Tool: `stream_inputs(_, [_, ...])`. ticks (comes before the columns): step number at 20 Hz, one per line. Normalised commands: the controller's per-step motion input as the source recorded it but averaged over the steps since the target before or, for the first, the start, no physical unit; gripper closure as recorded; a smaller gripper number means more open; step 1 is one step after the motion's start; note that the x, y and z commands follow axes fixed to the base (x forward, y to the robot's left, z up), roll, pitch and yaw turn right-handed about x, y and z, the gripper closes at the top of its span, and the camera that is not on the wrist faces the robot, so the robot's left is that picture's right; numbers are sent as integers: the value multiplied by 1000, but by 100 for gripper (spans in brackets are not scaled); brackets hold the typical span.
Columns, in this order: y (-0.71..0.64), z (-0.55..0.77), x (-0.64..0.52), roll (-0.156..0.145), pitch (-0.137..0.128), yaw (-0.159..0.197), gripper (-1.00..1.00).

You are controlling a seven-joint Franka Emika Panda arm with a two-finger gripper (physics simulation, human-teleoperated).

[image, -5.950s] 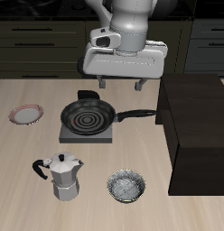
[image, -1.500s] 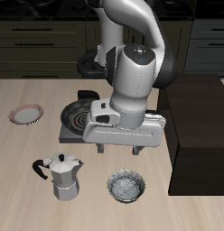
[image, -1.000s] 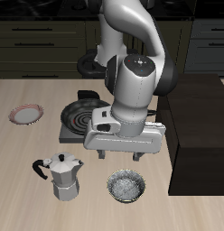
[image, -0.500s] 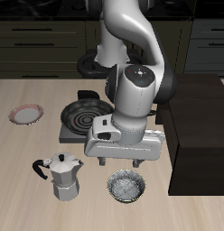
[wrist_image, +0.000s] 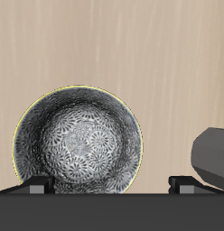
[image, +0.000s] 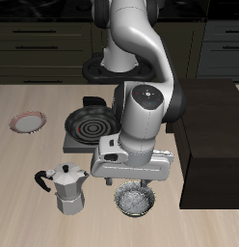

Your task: Place the bowl on the plate

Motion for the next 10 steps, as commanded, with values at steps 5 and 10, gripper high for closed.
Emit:
stream_inputs(5, [-54,-229,-16,-12,23,-1,-100])
stream_inputs(10, [-89,-169,-1,-16,22,-20,-100])
